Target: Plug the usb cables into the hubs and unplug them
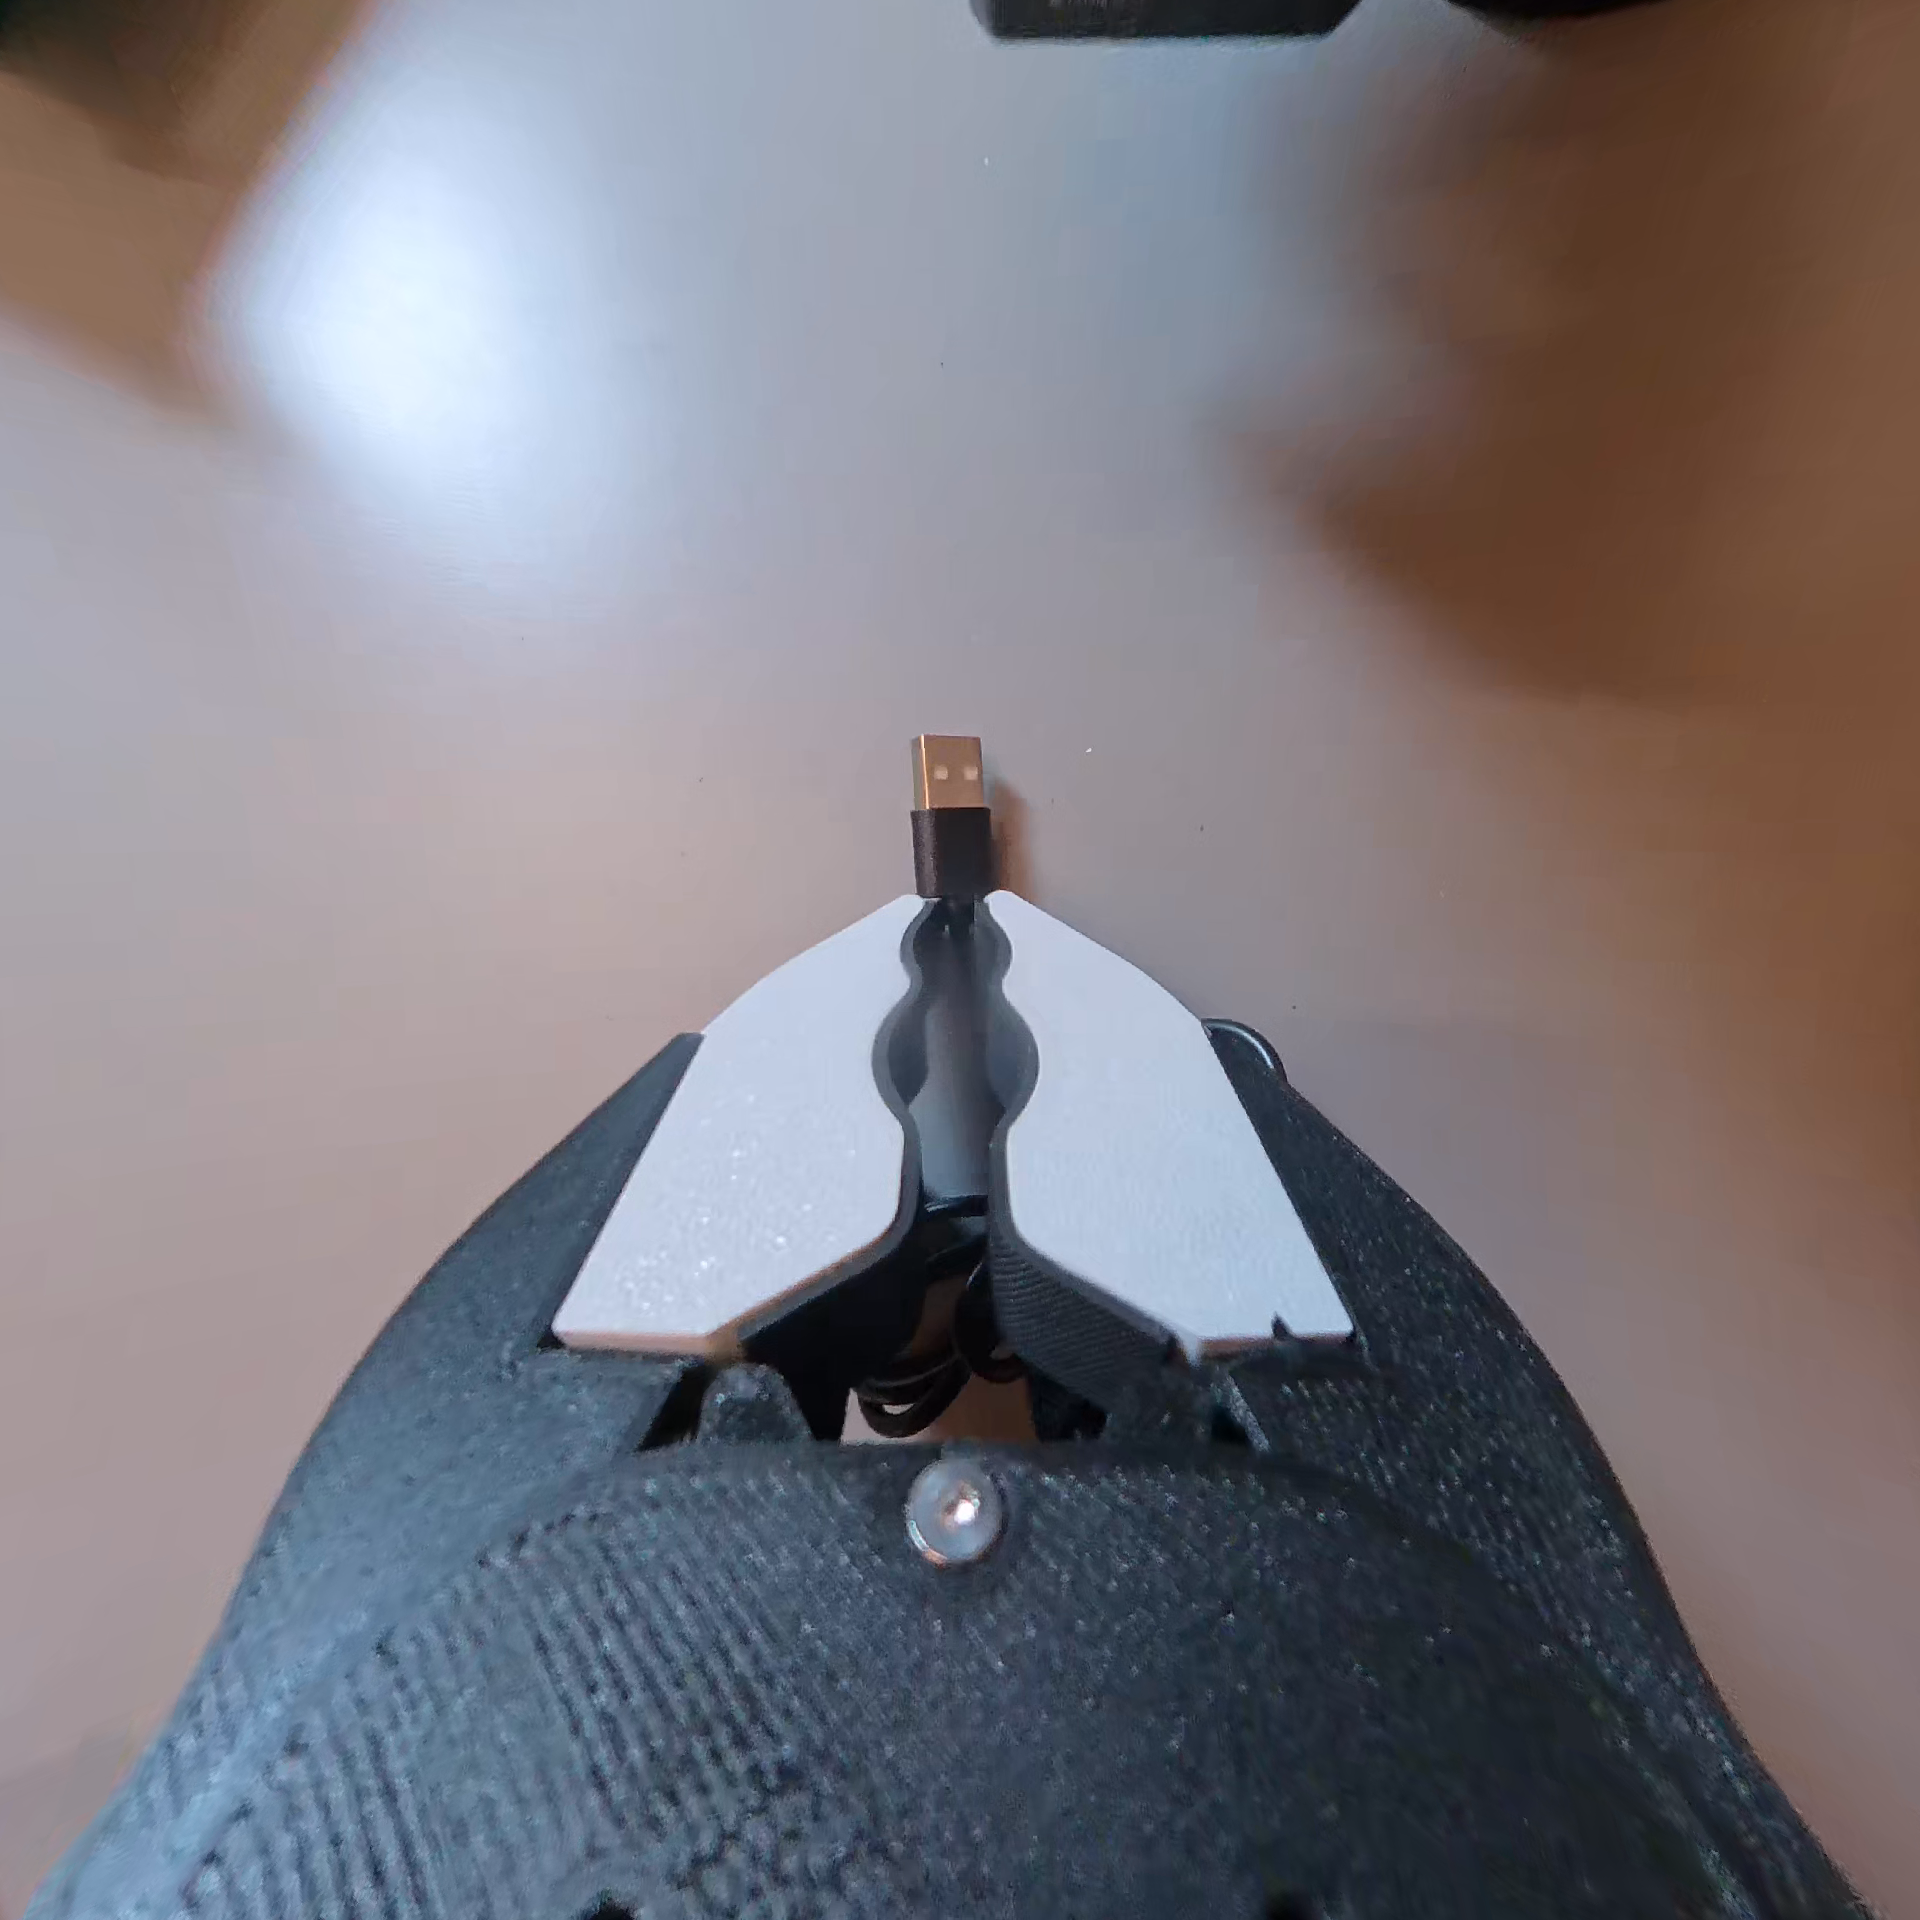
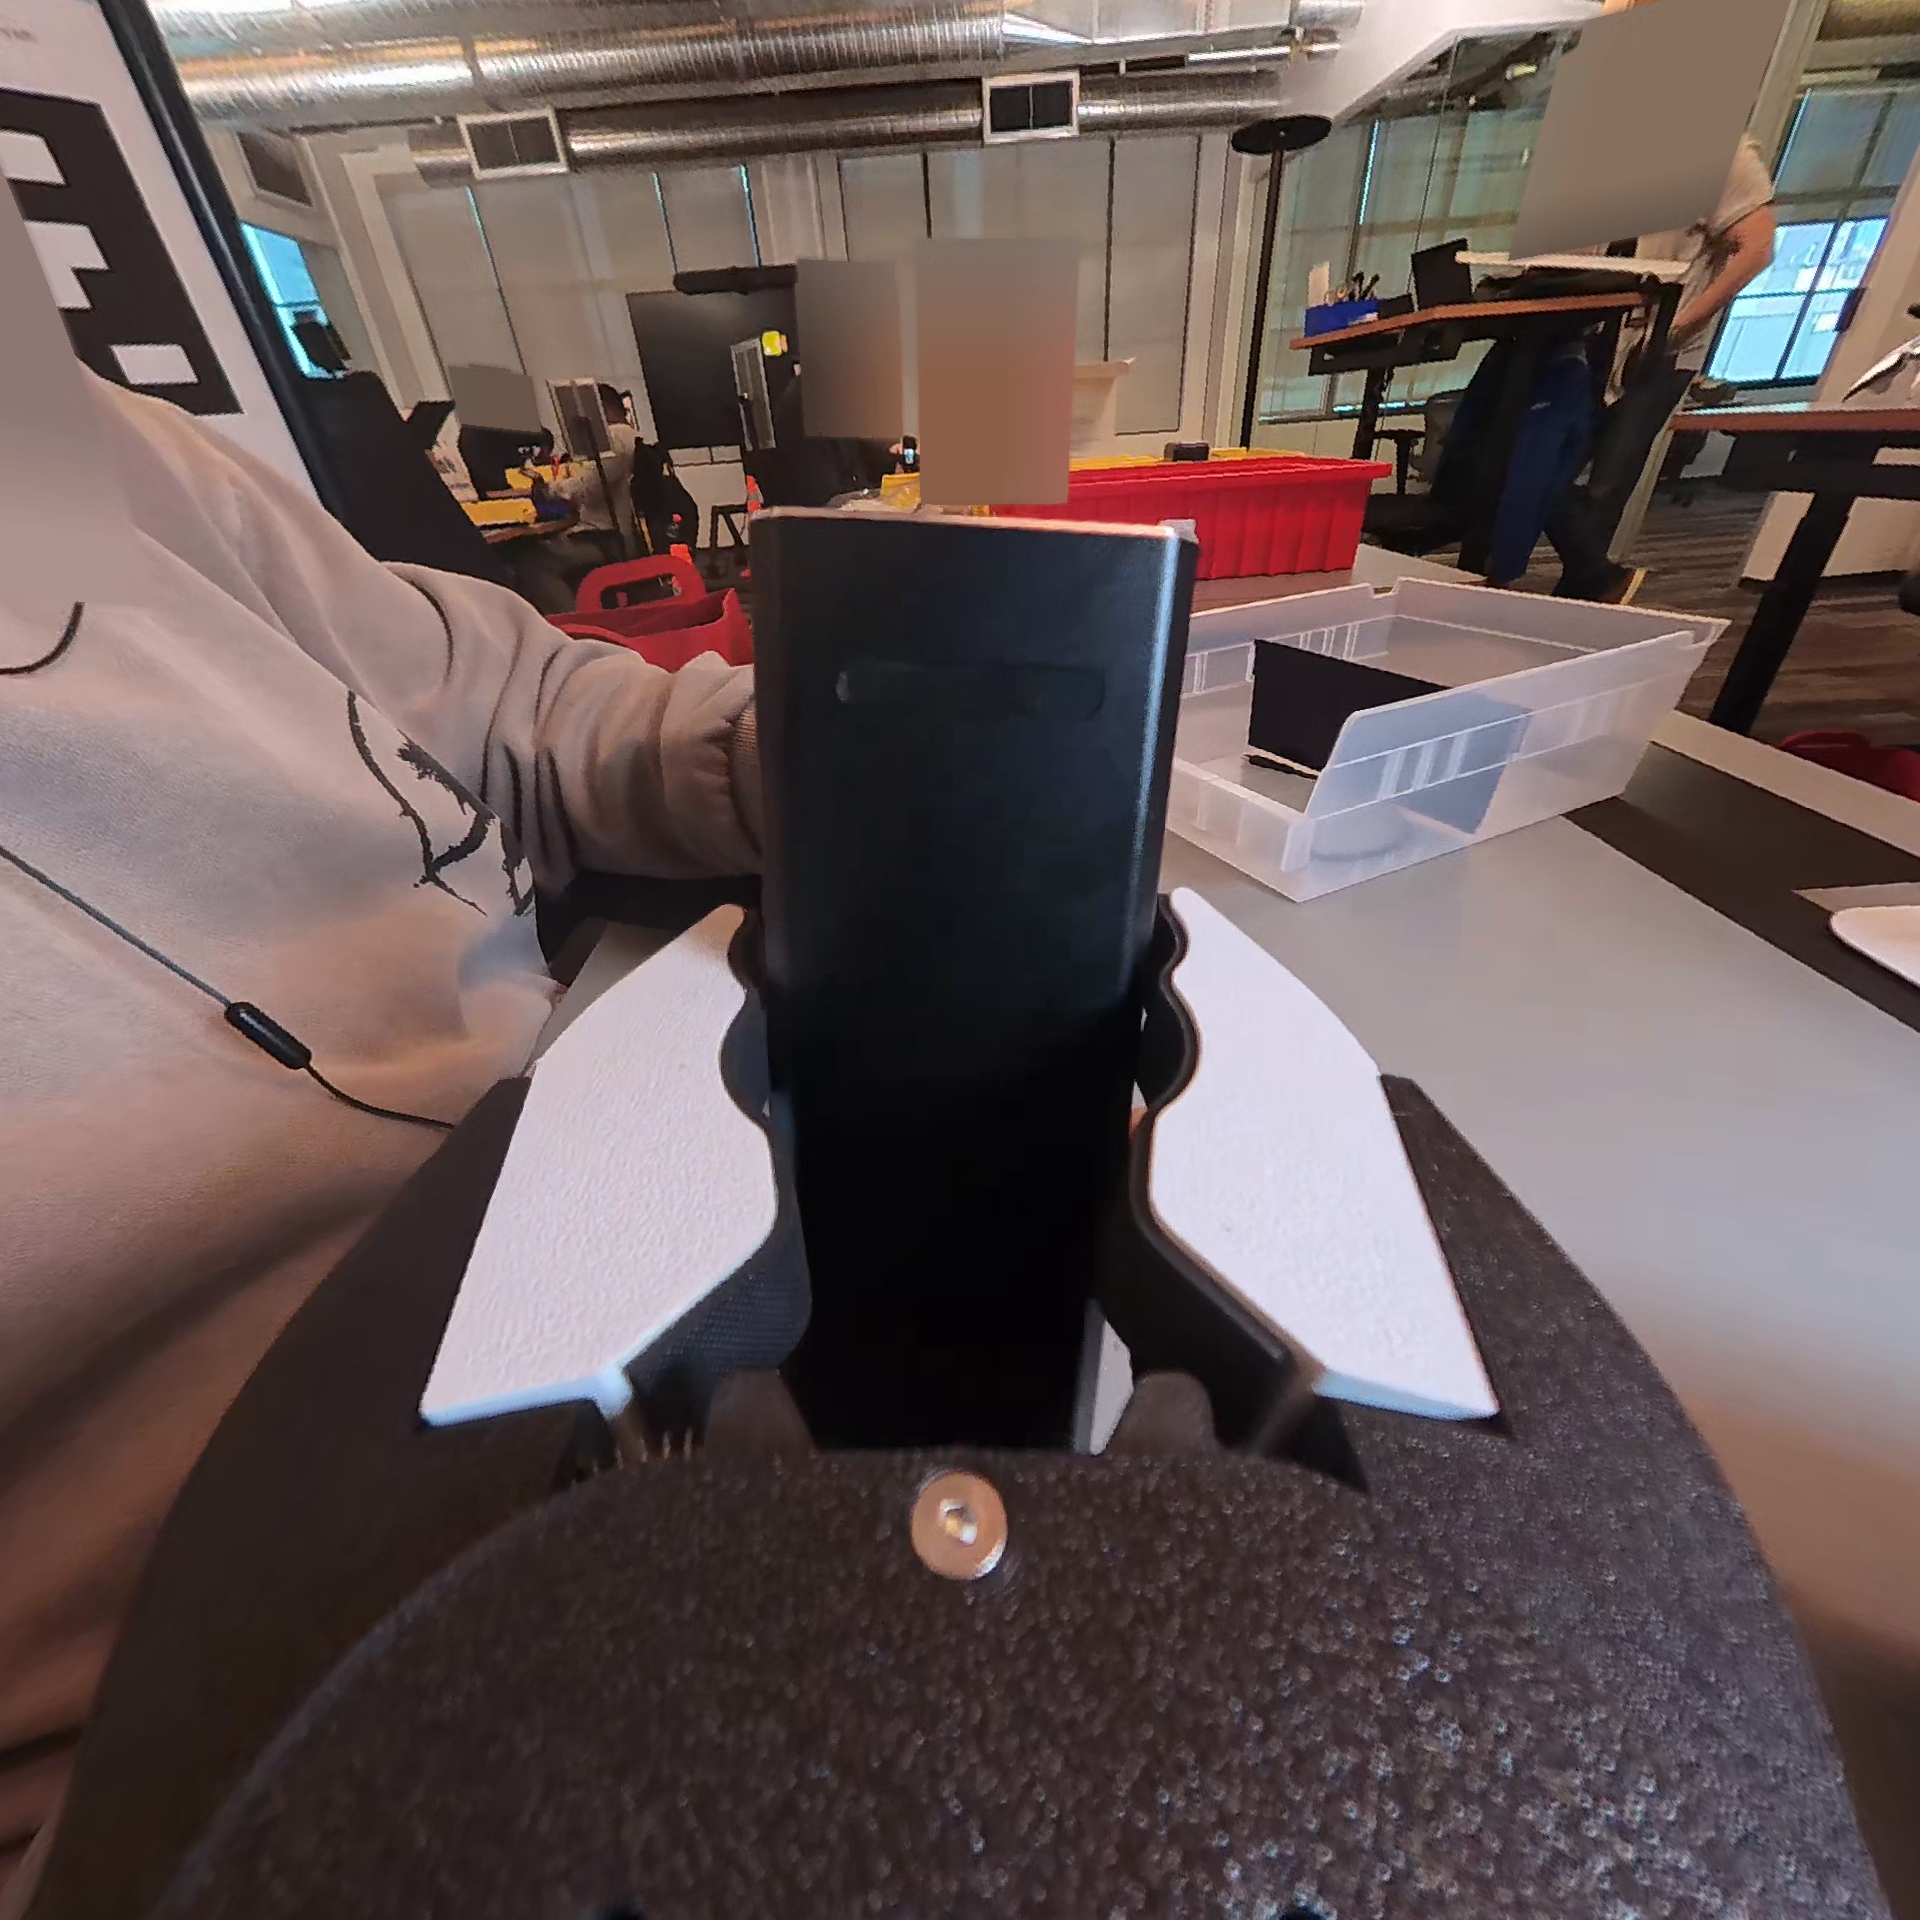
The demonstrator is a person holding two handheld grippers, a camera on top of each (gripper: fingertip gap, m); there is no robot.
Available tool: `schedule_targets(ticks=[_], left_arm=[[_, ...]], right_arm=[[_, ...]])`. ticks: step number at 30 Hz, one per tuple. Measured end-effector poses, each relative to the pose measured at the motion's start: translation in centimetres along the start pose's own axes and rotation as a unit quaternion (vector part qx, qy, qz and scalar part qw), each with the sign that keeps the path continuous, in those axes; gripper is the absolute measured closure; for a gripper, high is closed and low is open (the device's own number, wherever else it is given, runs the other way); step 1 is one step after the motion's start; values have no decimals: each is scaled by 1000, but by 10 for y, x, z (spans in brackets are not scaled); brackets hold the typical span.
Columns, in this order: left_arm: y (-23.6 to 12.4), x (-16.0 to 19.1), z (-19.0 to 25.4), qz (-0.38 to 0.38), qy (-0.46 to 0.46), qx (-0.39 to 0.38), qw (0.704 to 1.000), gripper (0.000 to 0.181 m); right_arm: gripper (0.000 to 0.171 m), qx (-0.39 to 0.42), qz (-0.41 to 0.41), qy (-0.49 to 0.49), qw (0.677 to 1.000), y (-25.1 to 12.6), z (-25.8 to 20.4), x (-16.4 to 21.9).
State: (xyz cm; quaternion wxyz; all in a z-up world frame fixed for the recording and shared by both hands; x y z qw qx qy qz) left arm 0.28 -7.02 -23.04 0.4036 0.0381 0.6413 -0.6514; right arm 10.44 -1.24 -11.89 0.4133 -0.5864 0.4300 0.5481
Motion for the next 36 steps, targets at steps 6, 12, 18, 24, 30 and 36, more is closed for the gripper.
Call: schedule_targets(ticks=[6,12,18,24,30,36], left_arm=[[-22,-32,12,150,44,27,987,132],[-20,-104,38,348,71,74,932,92],[-41,-93,26,279,112,37,953,121],[-62,-69,25,199,115,6,973,121],[-52,-59,28,165,98,35,981,121],[-55,-60,29,201,97,45,974,121]], right_arm=[[102,6,44,17,999,4,-2,-9],[102,32,138,10,990,19,-16,-44],[104,34,83,-21,996,7,-15,-32],[101,36,6,-53,998,22,-15,-8],[98,38,6,-37,999,34,-23,4],[102,36,14,-22,999,34,-23,0]])
Point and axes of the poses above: each gripper's, where its closed fingertips meet, y out along the fingers, x out of its underside, z = x × y across the jaws, the point moved 4 cm from there along -y, back along the fingers, and after that the axes turned 12 degrees about x, right-handed, at the moved point
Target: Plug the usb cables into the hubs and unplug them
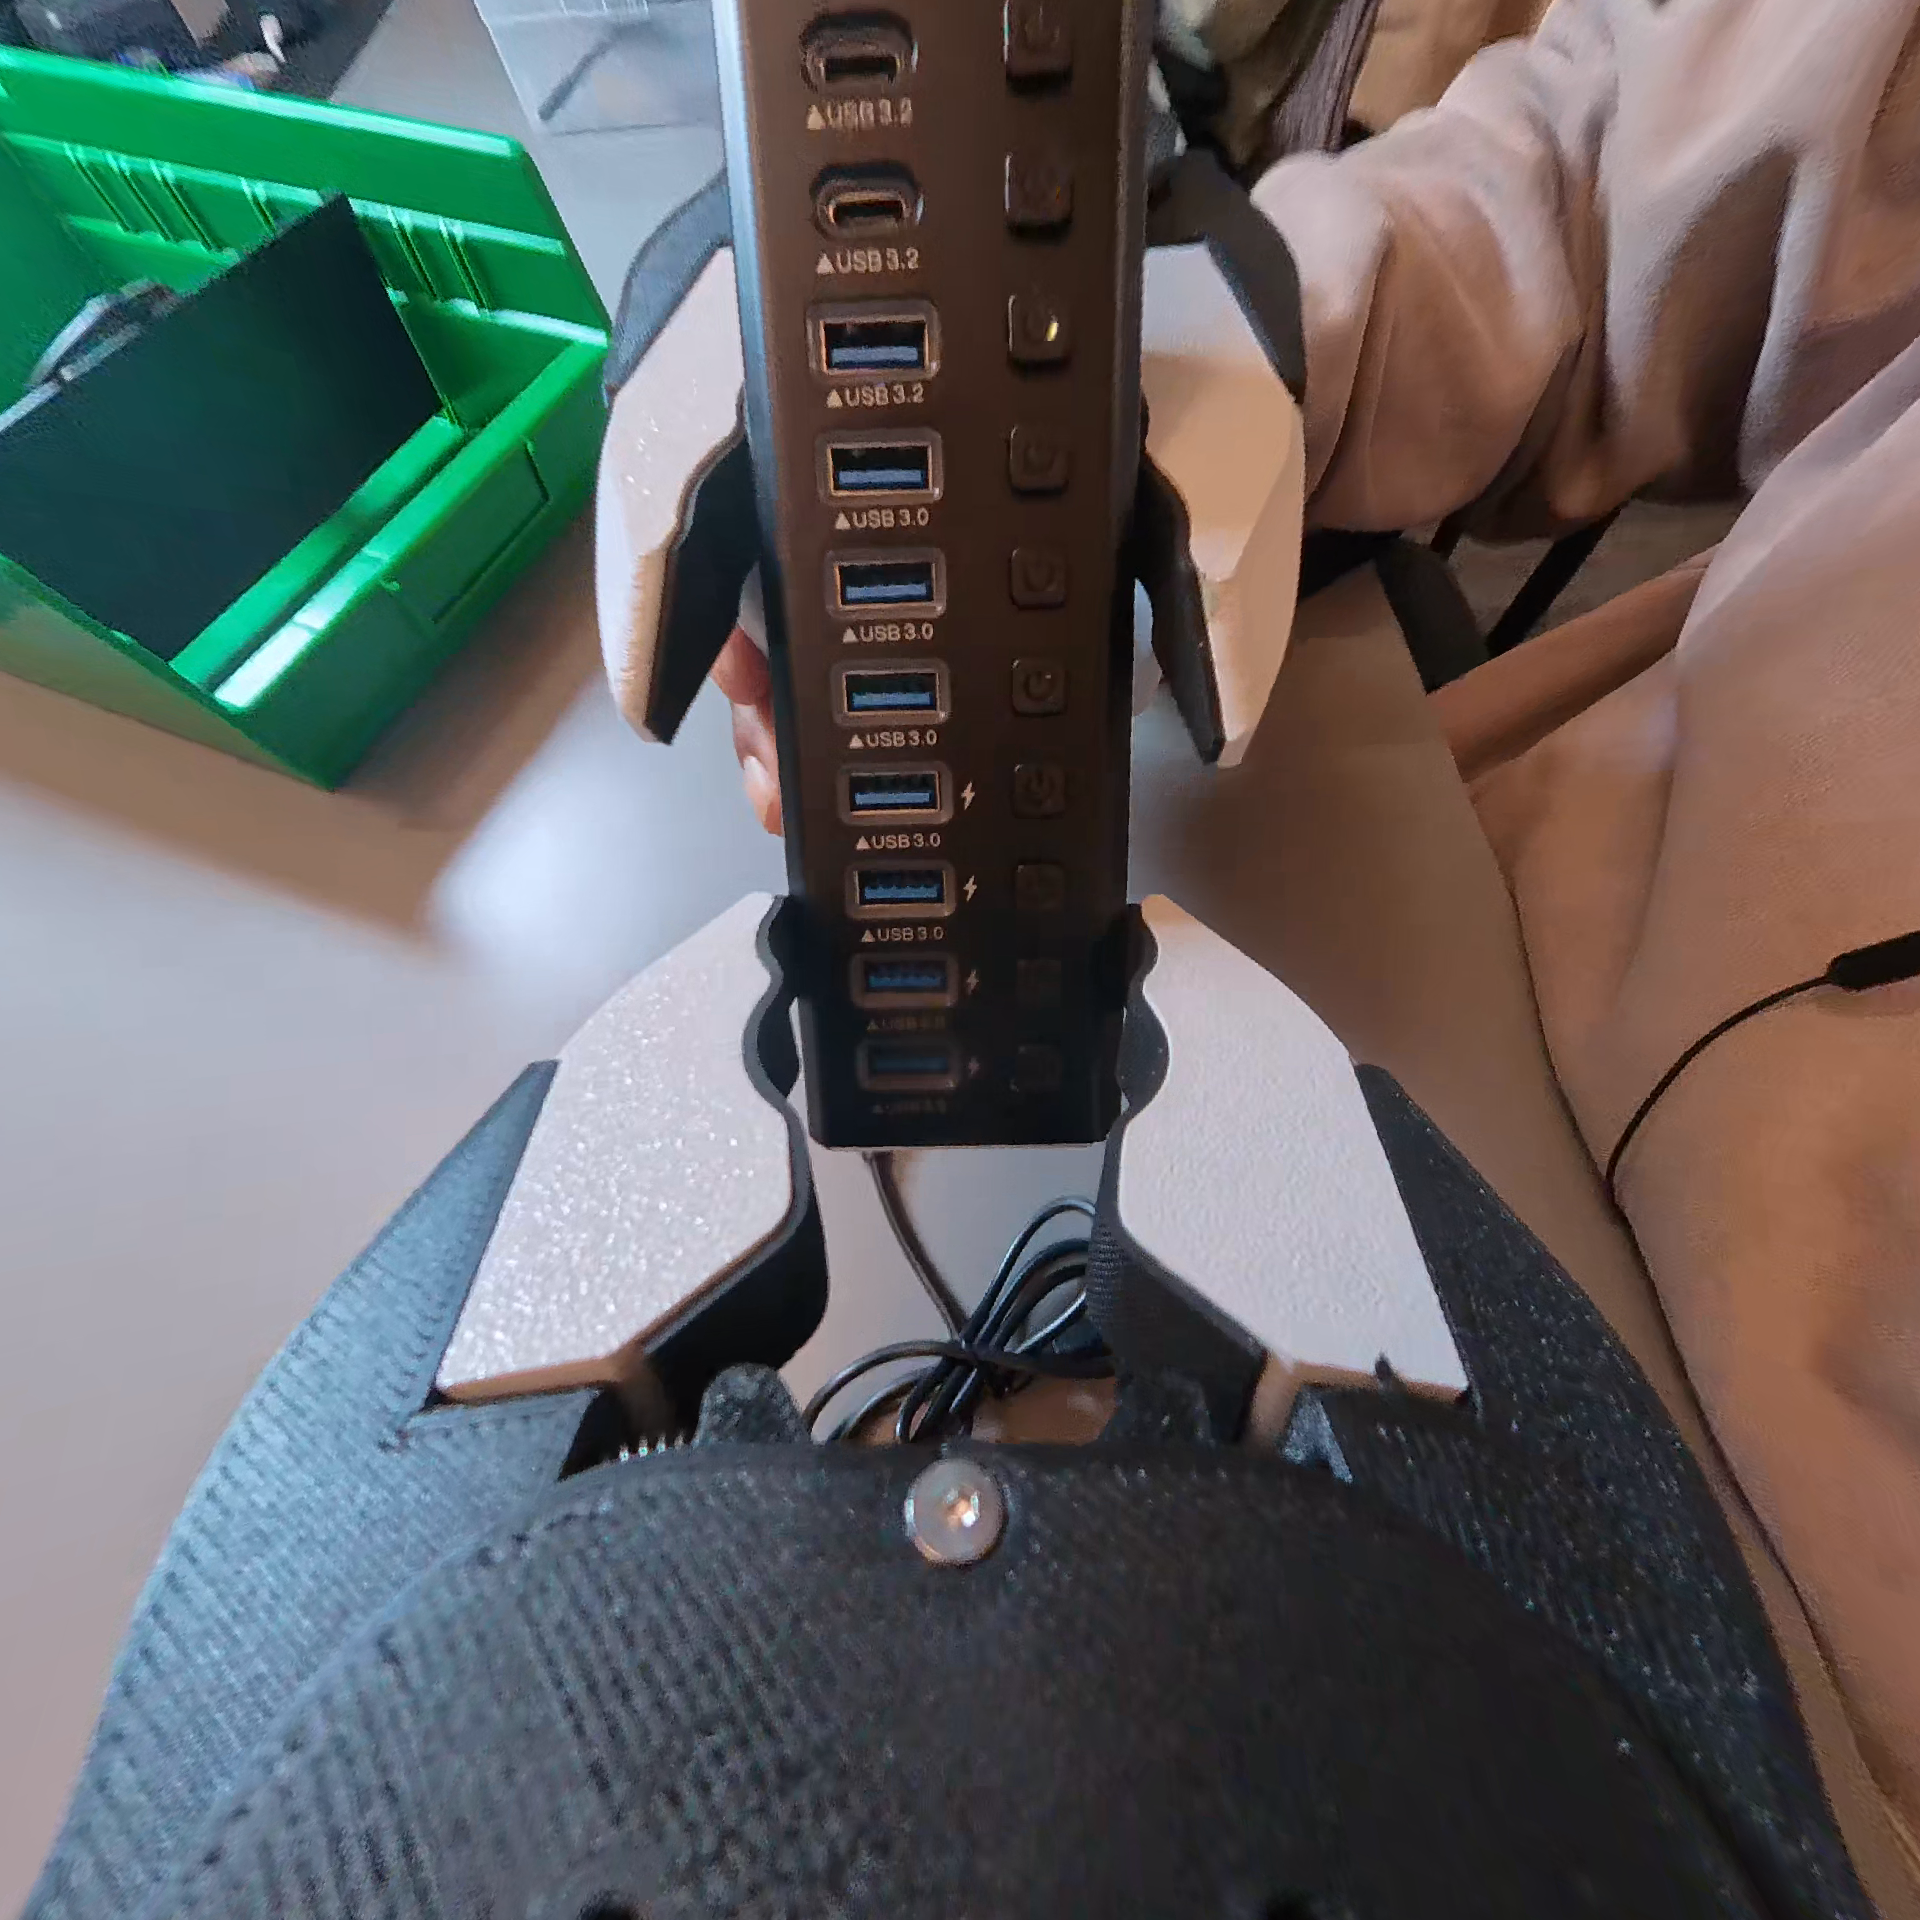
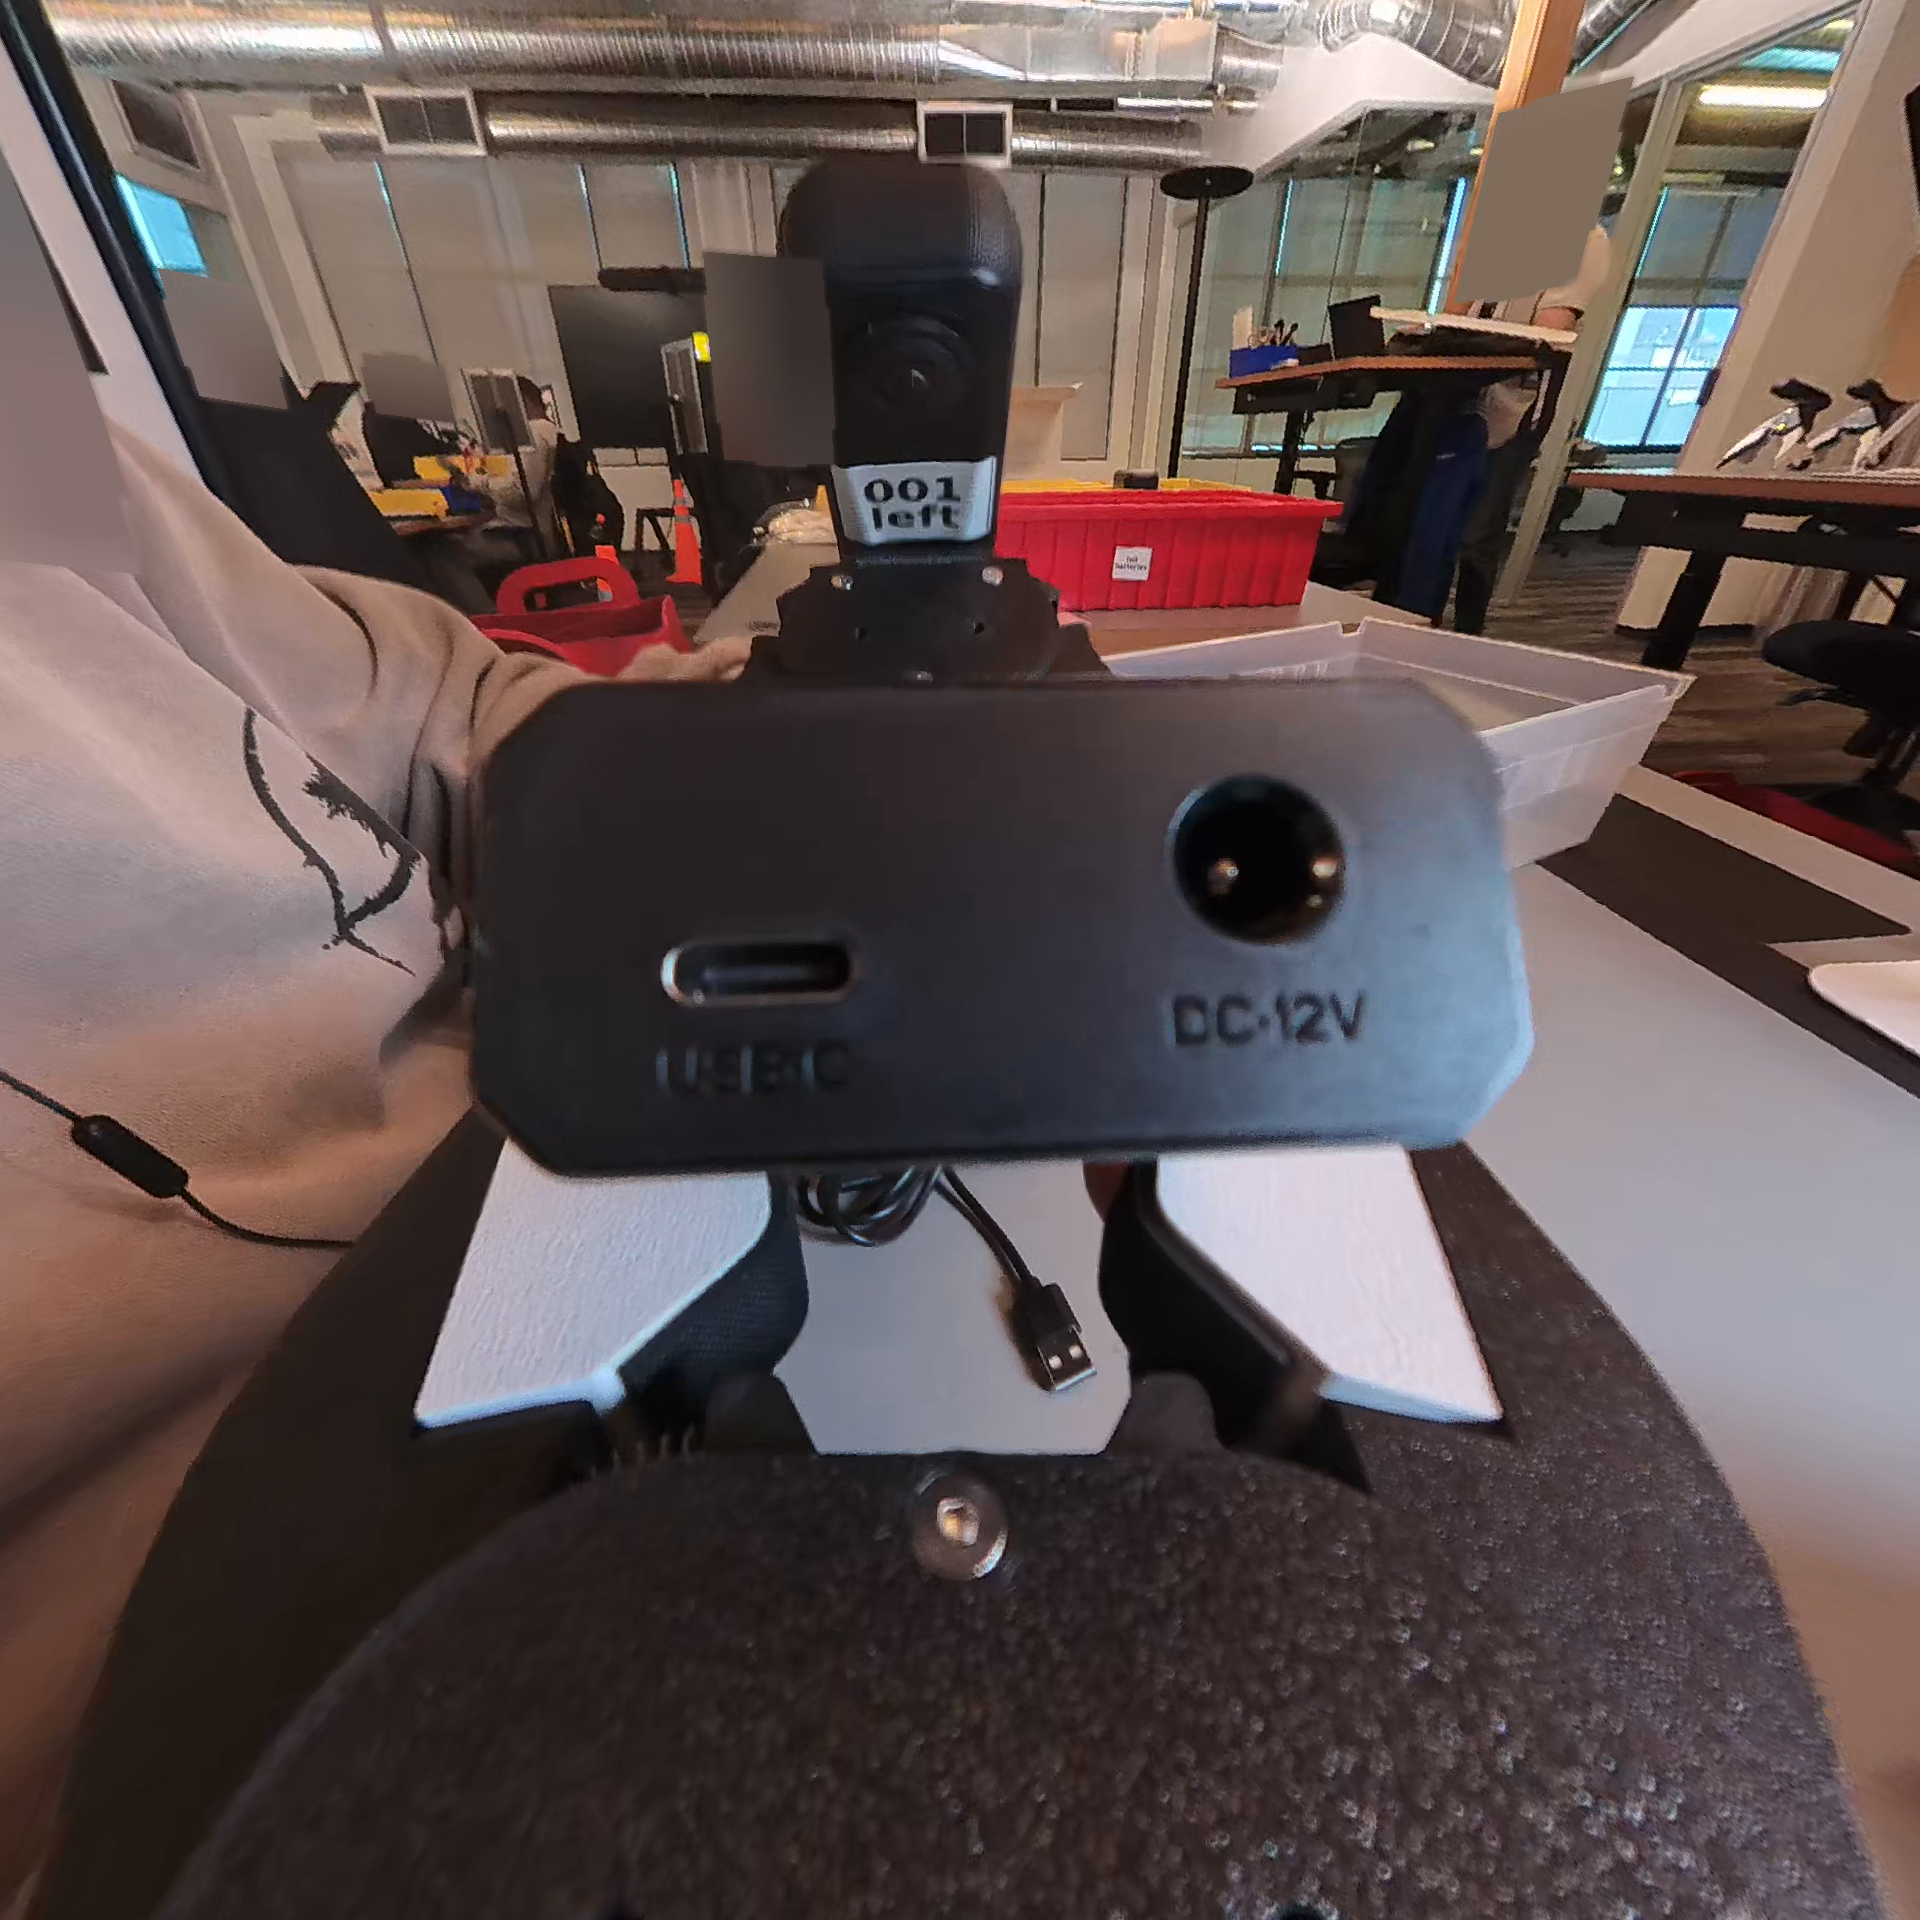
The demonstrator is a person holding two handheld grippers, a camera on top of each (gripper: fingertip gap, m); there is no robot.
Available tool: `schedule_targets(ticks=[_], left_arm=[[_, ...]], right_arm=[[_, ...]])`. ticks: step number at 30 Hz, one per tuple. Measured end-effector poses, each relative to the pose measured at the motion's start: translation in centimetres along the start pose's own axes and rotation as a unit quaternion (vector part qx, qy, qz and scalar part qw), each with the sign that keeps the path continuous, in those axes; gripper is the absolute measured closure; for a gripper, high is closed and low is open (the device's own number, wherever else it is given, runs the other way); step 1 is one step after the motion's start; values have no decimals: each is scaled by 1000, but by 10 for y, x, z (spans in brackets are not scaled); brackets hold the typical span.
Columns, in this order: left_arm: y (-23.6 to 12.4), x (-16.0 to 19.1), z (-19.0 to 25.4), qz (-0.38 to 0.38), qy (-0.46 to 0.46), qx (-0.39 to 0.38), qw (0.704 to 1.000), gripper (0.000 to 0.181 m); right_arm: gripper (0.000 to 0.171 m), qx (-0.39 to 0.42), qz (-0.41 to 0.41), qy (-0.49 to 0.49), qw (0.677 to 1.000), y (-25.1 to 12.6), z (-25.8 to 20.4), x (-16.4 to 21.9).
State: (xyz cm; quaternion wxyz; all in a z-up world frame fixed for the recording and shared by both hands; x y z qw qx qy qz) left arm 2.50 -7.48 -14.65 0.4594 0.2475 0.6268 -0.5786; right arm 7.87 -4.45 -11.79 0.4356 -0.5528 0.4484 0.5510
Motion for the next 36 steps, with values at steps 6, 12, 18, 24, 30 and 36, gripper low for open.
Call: schedule_targets(ticks=[6,12,18,24,30,36], left_arm=[[-16,16,-17,14,-36,-28,999,115],[14,72,-29,-143,-90,-32,985,131],[28,79,-29,-216,-94,-33,971,151],[30,72,-29,-149,-117,-2,982,149],[39,71,-37,-183,-119,-13,976,148],[38,65,-41,-156,-151,-2,976,153]], right_arm=[[101,24,45,40,998,-20,24,-18],[101,67,88,68,992,-47,54,-32],[101,60,81,63,993,-47,51,-31],[101,46,55,60,996,-40,48,-21],[101,50,54,61,995,-41,51,-21],[101,60,45,44,996,-45,55,-20]])
Point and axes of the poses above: each gripper's, where its closed fingertips meet, y out along the fingers, x out of its underside, z = x × y across the jaws, the point moved 4 cm from there along -y, back along the fingers, and after that the axes turned 12 degrees about x, right-handed, at the moved point
